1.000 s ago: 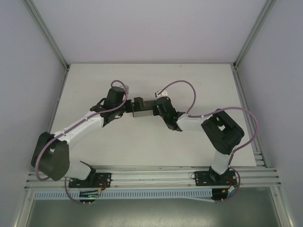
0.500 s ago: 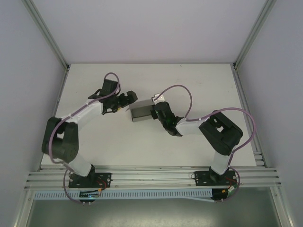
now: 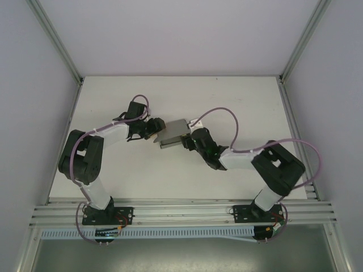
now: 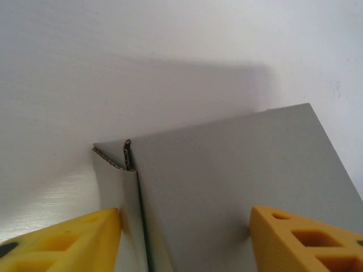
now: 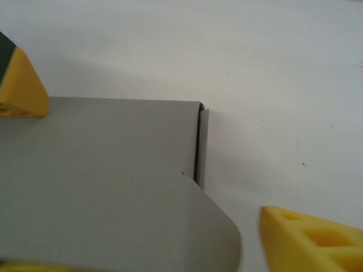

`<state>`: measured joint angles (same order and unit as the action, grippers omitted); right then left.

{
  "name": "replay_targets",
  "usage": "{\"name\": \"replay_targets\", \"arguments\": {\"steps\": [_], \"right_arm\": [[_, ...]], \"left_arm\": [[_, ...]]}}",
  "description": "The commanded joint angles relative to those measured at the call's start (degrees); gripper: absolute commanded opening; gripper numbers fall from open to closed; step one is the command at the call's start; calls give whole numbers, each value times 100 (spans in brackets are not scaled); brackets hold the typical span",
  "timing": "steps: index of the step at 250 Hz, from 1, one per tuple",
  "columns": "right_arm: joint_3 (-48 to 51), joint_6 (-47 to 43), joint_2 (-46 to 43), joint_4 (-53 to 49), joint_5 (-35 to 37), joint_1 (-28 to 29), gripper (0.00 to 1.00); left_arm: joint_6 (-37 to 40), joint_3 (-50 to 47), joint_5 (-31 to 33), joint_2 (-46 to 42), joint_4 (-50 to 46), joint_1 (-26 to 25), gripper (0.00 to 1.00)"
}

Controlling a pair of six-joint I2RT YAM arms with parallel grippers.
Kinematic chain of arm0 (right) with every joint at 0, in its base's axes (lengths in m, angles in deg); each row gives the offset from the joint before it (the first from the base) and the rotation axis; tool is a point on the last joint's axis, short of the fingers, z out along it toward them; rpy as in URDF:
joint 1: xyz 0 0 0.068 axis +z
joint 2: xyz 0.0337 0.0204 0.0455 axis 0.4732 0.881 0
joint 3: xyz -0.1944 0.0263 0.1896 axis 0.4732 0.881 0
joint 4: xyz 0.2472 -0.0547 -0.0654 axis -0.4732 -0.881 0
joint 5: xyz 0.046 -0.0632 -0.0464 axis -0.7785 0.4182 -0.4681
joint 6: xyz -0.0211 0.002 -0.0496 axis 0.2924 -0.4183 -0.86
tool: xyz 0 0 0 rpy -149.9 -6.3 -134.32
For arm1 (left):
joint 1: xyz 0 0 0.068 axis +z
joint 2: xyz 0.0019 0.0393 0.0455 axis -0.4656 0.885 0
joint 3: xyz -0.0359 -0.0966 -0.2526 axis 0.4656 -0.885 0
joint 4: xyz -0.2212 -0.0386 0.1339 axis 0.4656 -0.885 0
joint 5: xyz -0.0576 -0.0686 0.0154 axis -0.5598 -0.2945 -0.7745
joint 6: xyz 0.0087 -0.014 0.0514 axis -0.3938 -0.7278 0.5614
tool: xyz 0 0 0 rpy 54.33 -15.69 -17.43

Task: Assemble paper box

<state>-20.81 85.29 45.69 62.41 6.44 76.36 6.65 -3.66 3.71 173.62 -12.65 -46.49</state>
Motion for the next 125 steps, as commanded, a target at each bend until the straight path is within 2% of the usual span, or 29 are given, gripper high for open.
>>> {"name": "replay_targets", "arguments": {"steps": [1,8,43,69,94,110,125], "right_arm": [[363,221,-733,-275,-60,28,89],[423,268,-902,-390,-78,20,98],[169,844,-1345,-1508,-284,-290,99],[-456,1230,-1172,-2541,-1429,-961,99],[-588,1518,-901,-2214,-2562,-1437,99],[-685,1596,-702,-2004,-2936,-1530,99],[-977,1632,-502,-2285,-3008,-1560,99]], "left_arm": [[200,-242,139,-60,-12,-7,53],[256,-285,156,-69,21,-11,50],[476,-505,300,-57,188,-7,40],[569,-641,155,39,432,-7,35],[607,-795,-13,130,738,-11,28],[643,-858,-53,161,869,-6,24],[640,-948,-135,169,1096,4,21]]}}
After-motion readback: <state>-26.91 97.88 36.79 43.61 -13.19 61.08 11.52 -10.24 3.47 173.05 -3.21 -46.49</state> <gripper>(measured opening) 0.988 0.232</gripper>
